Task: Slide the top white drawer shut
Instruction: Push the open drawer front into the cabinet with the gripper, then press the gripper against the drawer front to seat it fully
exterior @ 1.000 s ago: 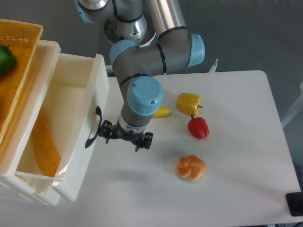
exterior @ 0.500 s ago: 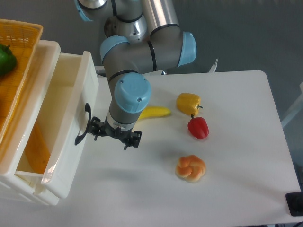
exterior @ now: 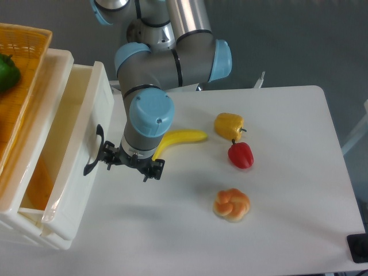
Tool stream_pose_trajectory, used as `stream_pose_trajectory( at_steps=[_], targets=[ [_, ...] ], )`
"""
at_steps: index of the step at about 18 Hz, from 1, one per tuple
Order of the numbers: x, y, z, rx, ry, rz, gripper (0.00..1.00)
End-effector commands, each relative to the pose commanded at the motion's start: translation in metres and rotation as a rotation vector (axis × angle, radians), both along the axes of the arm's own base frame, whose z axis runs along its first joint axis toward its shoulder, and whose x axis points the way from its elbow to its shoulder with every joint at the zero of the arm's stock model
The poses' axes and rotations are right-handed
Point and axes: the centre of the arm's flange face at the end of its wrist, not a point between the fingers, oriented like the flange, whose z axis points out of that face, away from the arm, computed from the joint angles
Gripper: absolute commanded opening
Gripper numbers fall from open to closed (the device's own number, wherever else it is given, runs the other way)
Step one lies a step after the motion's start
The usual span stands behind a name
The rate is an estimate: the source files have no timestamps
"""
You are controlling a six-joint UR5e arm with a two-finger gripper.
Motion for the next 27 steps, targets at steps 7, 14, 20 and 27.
stream_pose_trajectory(
  at_steps=[7,14,20,27],
  targets=[
    [0.008,0.004,0.0,0.0,0.0,-0.008,1.0],
    [0.014,0.007,0.0,-0.004,-0.005,0.001,1.0],
    [0.019,0.009,0.0,0.001,-0.011,-0.005,1.0],
    [0.025,0.011,0.001,-0.001,-0.02,0.01,1.0]
  ],
)
